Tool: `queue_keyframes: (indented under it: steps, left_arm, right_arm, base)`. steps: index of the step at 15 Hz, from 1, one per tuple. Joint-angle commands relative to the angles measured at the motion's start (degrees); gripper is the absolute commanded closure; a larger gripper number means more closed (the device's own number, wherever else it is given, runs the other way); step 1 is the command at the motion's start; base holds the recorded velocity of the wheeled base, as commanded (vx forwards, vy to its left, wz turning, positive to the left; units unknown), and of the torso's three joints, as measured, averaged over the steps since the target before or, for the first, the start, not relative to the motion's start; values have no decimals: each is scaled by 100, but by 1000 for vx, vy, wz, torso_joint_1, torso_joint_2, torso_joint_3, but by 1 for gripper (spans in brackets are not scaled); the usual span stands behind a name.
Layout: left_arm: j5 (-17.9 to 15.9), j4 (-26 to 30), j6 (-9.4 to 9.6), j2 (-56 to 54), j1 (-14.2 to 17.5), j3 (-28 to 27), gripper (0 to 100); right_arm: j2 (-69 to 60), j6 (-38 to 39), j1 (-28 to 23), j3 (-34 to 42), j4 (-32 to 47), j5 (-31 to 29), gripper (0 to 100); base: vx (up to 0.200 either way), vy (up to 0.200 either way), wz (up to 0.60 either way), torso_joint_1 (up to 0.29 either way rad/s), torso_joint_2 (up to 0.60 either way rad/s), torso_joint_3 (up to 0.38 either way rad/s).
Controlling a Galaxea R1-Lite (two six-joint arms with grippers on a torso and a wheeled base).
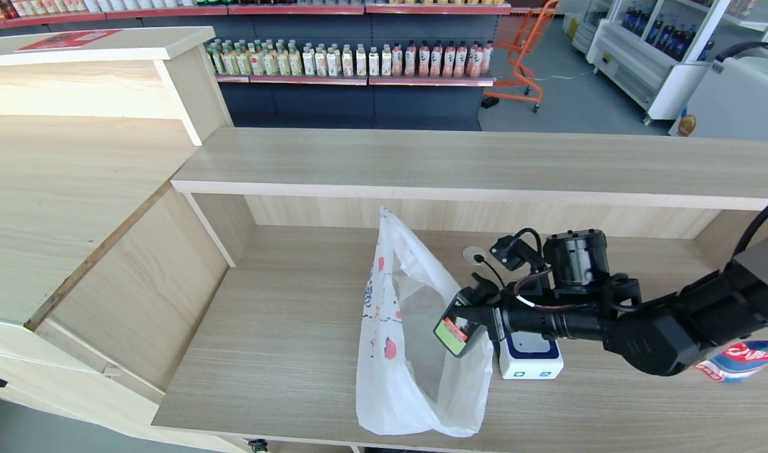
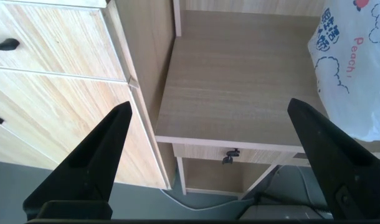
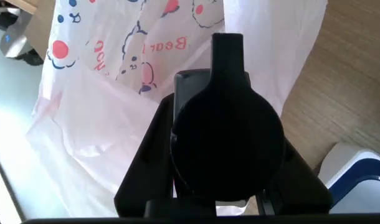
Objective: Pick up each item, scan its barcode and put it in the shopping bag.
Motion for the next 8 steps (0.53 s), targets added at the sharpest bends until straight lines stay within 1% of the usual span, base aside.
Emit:
queue_keyframes:
  steps: [1, 3, 5, 8]
  left_arm:
    - [4, 0, 2, -2, 1, 0, 0]
    - [4, 0, 2, -2, 10, 0, 0]
    - [4, 0, 2, -2, 1, 0, 0]
    - [4, 0, 2, -2, 1, 0, 0]
  right_arm:
    - [492, -294, 17, -268, -62, 5, 100]
    - [712, -567, 17, -453, -361, -4, 100]
    - [870, -1015, -1, -682, -378, -215, 100]
    - [949, -1322, -27, -778, -387, -250, 100]
  base:
    - [0, 0, 0, 0, 0, 0]
    - [0, 0, 0, 0, 0, 0]
    - [0, 0, 0, 0, 0, 0]
    - [0, 0, 0, 0, 0, 0]
